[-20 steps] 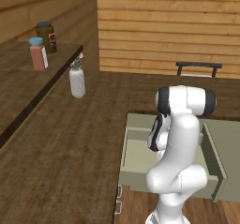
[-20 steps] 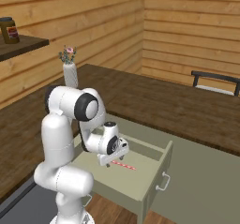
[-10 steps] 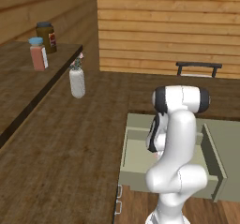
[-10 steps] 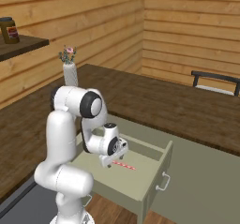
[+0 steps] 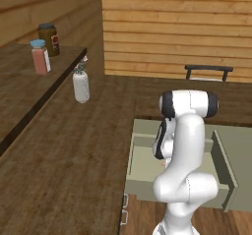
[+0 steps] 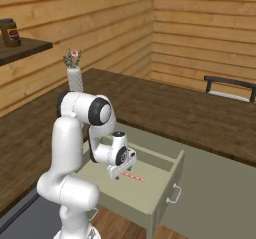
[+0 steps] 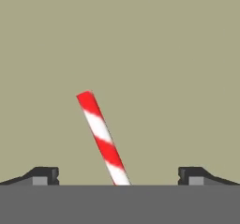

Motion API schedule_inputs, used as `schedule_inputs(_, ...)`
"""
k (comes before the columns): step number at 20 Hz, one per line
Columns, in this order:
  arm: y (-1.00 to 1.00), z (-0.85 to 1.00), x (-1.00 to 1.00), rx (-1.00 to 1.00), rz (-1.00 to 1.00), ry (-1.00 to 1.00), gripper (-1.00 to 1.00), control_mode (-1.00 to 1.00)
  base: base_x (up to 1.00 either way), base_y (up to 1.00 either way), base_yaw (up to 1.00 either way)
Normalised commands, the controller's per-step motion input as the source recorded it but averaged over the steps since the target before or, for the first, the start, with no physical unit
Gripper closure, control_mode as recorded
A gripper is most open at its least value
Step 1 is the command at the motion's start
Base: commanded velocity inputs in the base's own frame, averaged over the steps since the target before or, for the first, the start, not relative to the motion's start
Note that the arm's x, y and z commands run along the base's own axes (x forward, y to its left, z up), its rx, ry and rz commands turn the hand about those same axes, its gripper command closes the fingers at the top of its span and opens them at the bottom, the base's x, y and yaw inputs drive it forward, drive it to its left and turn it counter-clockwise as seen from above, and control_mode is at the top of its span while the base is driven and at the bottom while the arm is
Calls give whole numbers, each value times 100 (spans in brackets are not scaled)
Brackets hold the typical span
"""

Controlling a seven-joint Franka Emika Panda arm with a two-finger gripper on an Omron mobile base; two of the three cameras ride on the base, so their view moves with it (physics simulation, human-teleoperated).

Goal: Take a straw from the drawer in front and place it inside the glass cup on the dining counter.

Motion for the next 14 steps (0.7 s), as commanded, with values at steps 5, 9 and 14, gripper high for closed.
schedule_inputs(5,0,-39,0,0,7,0,100,-100,0,0,0)
schedule_inputs(9,0,-34,0,0,6,0,100,-100,0,0,0)
schedule_inputs(14,-1,-23,0,0,5,1,100,-100,0,0,0)
